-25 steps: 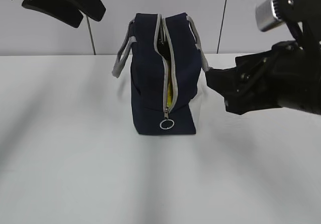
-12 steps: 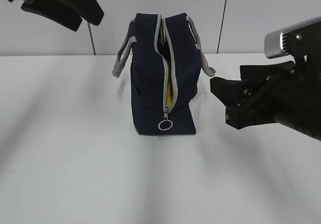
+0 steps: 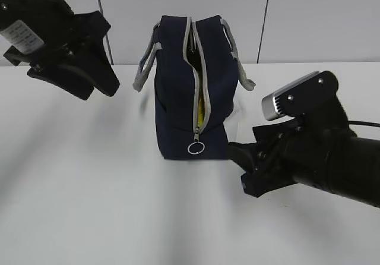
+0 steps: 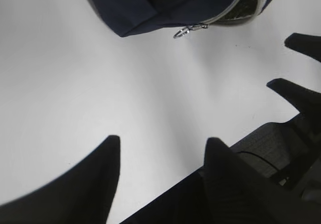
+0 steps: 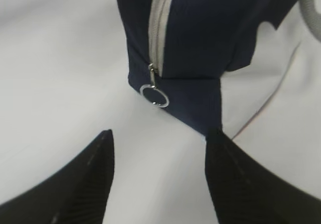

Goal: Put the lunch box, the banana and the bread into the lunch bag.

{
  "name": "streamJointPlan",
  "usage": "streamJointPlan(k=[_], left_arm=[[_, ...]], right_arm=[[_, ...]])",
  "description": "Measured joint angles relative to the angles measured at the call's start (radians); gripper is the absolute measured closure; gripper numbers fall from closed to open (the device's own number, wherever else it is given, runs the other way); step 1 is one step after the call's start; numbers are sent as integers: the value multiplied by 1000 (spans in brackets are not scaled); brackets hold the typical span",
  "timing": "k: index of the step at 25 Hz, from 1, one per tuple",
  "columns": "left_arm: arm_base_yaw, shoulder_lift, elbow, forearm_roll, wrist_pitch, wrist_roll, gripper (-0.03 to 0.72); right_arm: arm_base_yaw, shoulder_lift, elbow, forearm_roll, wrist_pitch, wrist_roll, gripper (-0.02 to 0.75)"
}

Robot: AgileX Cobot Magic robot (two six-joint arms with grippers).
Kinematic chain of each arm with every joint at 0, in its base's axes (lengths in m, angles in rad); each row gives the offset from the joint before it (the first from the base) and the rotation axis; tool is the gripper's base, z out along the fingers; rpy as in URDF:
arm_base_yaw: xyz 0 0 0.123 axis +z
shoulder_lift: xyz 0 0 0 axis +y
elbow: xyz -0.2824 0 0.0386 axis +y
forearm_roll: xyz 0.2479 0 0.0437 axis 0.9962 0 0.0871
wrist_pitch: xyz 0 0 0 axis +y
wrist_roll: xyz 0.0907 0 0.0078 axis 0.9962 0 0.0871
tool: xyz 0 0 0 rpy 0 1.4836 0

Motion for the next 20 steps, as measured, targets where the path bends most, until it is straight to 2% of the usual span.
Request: streamJointPlan(k=[3, 8, 14, 20], left_arm=[[0, 0, 30, 1, -25, 0, 307], [-1, 0, 52, 6, -45, 2, 308], [-1, 0, 90, 38, -119, 4, 308], [-1, 8, 129, 52, -170, 4, 308]], right_arm=[[0, 75, 0, -79, -70, 64, 313], [0, 188, -13, -116, -177, 87, 313], [-4, 291, -90, -152, -200, 87, 313], [-62, 362, -154, -240, -217, 129, 313]])
